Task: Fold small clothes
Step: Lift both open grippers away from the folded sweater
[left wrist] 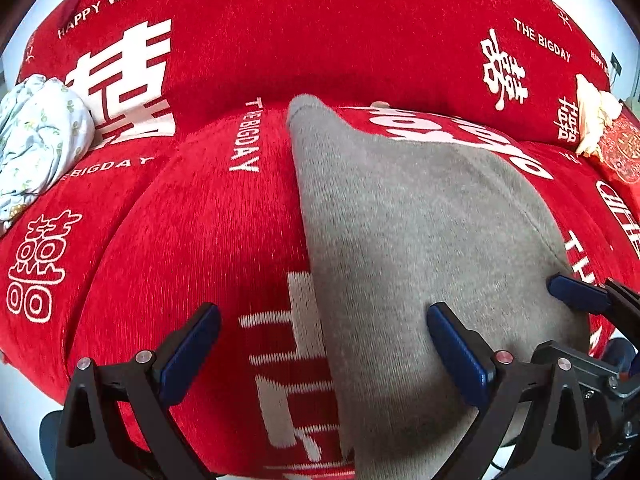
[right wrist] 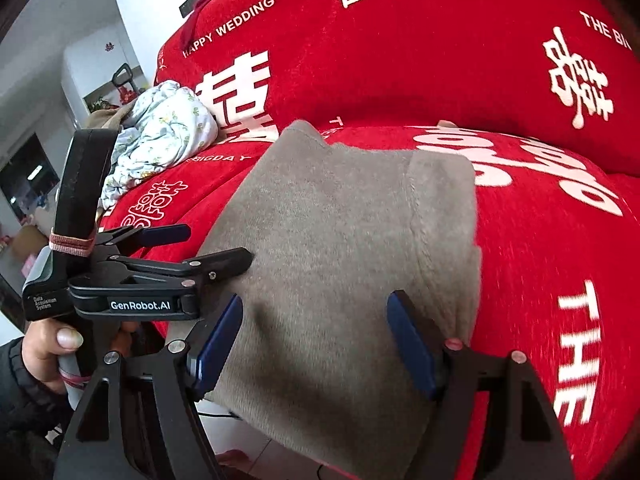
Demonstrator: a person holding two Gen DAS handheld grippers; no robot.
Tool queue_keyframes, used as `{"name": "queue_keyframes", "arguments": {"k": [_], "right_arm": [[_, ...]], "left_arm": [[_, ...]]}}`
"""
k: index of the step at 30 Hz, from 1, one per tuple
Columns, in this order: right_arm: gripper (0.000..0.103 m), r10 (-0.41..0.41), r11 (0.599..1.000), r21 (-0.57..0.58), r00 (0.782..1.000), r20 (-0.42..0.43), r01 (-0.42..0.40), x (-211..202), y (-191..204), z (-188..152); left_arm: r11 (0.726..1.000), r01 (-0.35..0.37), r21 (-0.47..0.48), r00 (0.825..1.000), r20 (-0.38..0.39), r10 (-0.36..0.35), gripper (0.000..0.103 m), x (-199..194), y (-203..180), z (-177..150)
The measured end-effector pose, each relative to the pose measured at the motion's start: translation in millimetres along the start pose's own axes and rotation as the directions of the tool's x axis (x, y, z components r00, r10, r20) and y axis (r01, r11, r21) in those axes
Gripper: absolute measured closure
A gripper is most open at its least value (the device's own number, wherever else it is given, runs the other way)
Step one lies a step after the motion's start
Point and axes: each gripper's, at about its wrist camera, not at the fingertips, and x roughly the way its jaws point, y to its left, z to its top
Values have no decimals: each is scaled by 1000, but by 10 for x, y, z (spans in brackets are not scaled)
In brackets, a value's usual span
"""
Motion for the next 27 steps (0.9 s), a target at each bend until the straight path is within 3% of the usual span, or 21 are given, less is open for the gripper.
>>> {"name": "queue_keyframes", "arguments": {"k": [9,16,21,24,27], "right_arm": [[24,-21,999,49,999,-37,23,-212,9,-63],[23,-125,992,28,991,48,123,-437,164,-78],[22,-190,981,33,980,55,189,-493,233,-62],[22,-199,980,21,979,47,198,-500,276,-61],[22,-183,983,37,983,29,182,-493,269,-60]], "left_arm": [[1000,-4,23,1000,17,3,0,-303,-40,-102],[1000,-16,-16,989,145,18,0,-713,7,-143],[999,13,-43,985,173,-6,0,-892,59,-97],[997,-13,-70,977,213,27,0,-955,53,-103],[989,-109,-101,963,237,130,0,-1031,-20,-146]]}}
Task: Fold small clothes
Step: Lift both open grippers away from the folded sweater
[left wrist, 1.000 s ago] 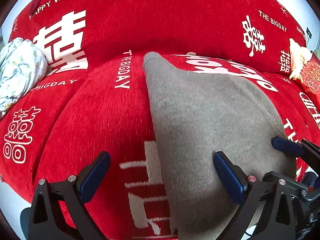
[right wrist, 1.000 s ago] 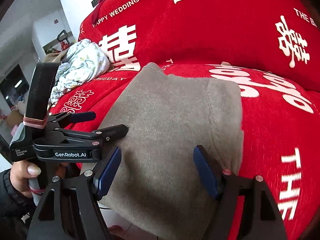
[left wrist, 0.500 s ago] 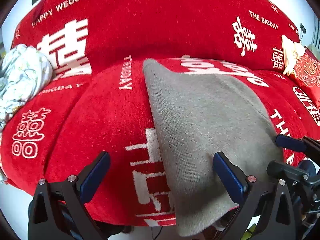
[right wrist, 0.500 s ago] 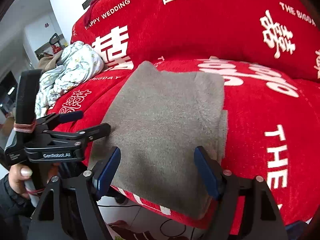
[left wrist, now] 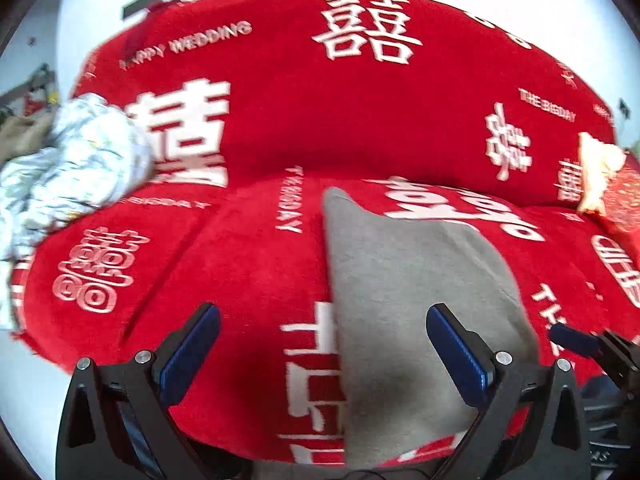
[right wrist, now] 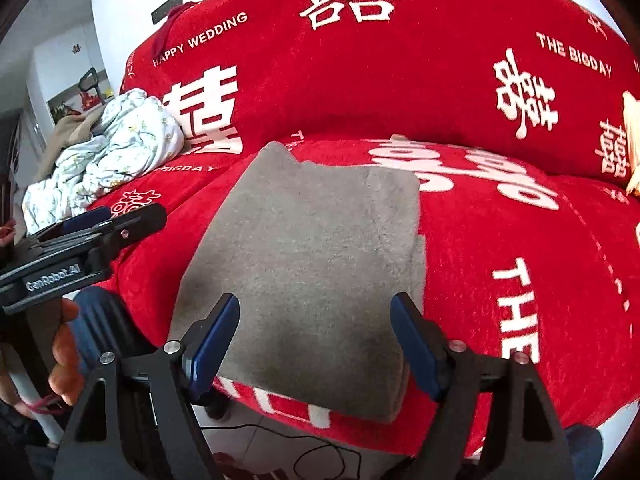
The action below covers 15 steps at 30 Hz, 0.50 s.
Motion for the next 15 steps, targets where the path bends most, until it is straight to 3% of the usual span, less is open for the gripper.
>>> {"name": "queue_keyframes", "arguments": {"k": [3,9,15], "right_arm": [[22,-17,1000,11,1000,-2,17,-8,-22,-18],[22,-54,999,3,999,0,54,-45,-16,-38],[22,-61,998,-1,998,1,61,-55,-32,-23]], "left_arm": [[998,-47,44,999,-3,47,0,-61,-80,-33],[997,4,82,994,-111,5,0,-12,-205,-69],[996,11,88,994,-110,-1,0,-63,-275,-90]]}}
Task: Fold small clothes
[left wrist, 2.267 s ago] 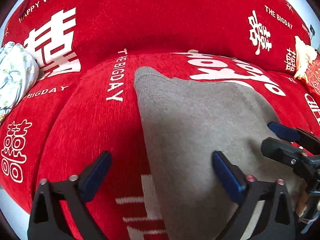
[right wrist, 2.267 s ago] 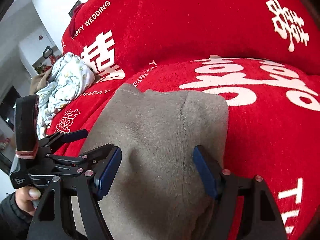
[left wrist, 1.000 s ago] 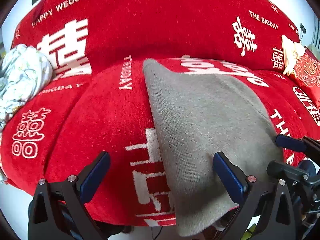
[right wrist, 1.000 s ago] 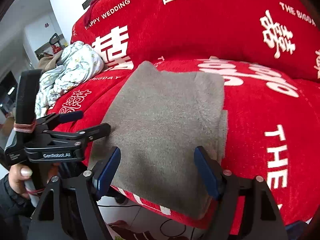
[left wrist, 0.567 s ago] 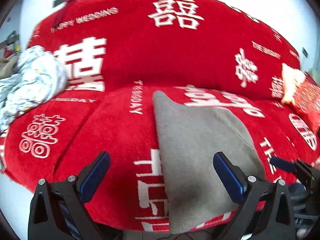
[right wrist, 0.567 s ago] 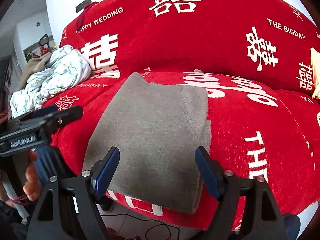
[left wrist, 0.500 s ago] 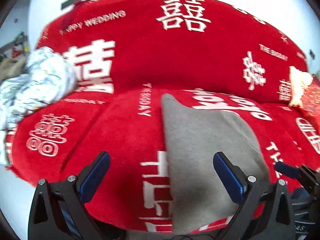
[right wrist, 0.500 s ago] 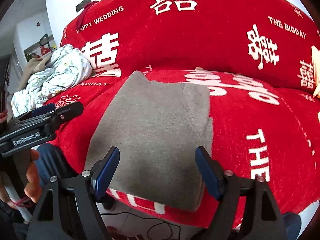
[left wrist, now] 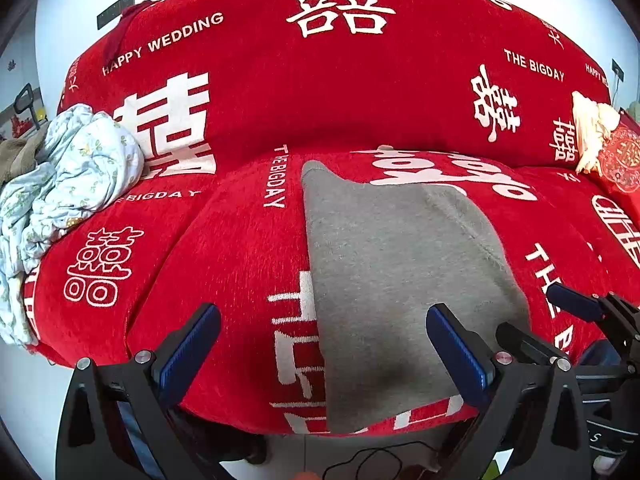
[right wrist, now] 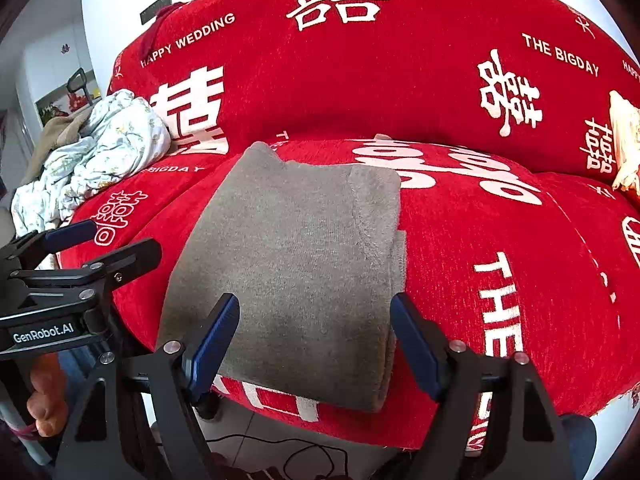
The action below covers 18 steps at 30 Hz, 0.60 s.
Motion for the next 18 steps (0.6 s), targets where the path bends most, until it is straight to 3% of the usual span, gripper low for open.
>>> {"name": "queue_keyframes", "arguments": {"k": [18], "right_arm": [[22,2,1000,-15,1000,13,-2,-34,21,6]], "left_arm": [[1000,3,23,1000,15,-4,0,-61,-52,10]]}}
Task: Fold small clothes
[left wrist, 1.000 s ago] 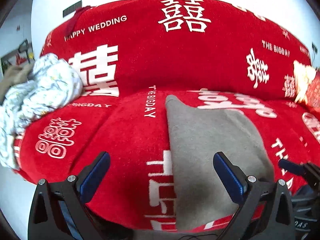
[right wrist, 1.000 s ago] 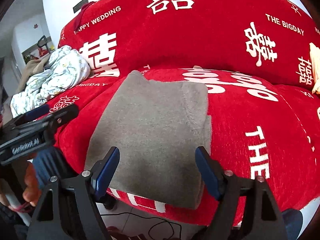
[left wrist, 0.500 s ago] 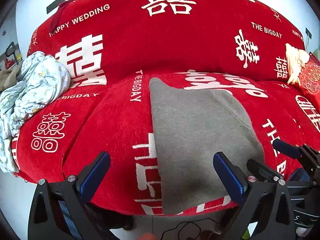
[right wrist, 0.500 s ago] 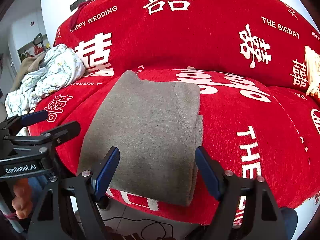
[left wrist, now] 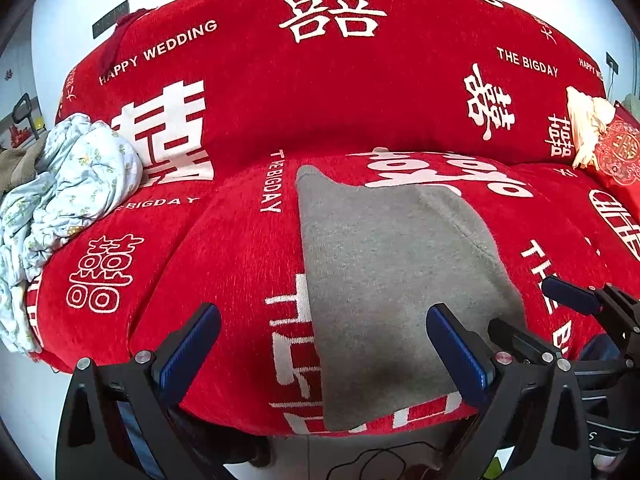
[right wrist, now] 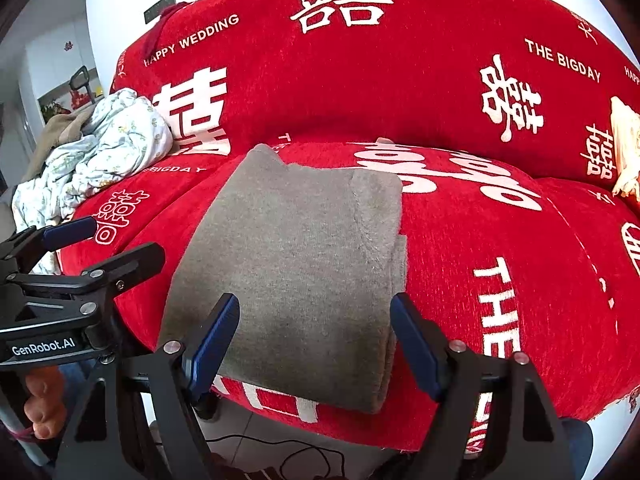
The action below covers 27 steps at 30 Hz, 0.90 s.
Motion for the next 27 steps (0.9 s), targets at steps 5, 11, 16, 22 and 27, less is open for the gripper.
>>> {"name": "queue_keyframes", "arguments": {"k": [5,11,16,22,27], "right_arm": [[22,0,1000,-1,1000,1,0,-4,6,3],[22,0,1000,-1,1000,0,0,-3,5,3],[22,0,1000,-1,1000,1,0,-5,7,4],[22,-1,1000,-2,1000,1,1,-6,12,1],[22,0,1000,-1,1000,1,0,-9,18,0]], "left_arm": [[1000,-1,-2,1000,-1,1,0,1,-2,-9],[1000,-8,-2,1000,9,8,0,-8,7,-17],[1000,-22,-3,1000,19,22,0,-16,16,-19],[1000,-27,-3,999,22,27,0,-20,14,-31],[1000,-31,-2,999,23,31,0,-16,14,-28]]}}
